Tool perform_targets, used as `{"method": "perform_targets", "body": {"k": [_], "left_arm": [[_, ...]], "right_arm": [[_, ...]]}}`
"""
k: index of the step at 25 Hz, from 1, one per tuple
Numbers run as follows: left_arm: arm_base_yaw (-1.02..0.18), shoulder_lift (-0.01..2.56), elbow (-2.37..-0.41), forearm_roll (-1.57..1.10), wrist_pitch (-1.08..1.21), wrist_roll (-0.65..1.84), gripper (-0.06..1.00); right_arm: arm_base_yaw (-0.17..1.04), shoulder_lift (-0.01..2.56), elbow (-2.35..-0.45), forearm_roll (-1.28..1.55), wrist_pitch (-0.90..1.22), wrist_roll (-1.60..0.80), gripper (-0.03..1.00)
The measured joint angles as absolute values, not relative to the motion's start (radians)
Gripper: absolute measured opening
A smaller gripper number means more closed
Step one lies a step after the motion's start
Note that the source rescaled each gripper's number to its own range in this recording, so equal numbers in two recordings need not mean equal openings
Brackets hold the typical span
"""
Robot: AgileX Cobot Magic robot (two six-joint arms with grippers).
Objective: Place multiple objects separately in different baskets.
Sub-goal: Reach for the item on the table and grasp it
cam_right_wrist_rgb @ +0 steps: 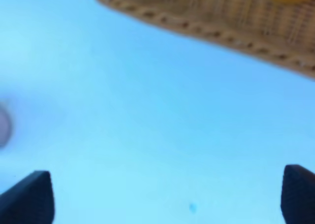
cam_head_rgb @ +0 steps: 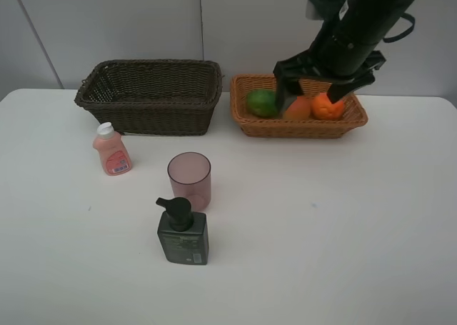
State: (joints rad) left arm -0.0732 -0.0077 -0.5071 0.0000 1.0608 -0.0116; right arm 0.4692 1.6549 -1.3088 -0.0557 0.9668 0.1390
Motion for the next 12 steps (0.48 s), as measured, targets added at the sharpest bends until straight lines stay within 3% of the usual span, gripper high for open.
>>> {"method": "perform_targets", "body": {"k": [6, 12], "left_arm": [[-0.073, -0.008, -0.507, 0.000, 1.061, -0.012, 0.89], [-0.073, -0.008, -0.507, 0.000, 1.061, -0.012, 0.89]], "right_arm": [[0.486, 1.434, -1.118, -0.077, 0.981, 0.190, 1.00], [0.282, 1.139, -0.984, -0.114, 1.059, 0.213, 1.00]]}}
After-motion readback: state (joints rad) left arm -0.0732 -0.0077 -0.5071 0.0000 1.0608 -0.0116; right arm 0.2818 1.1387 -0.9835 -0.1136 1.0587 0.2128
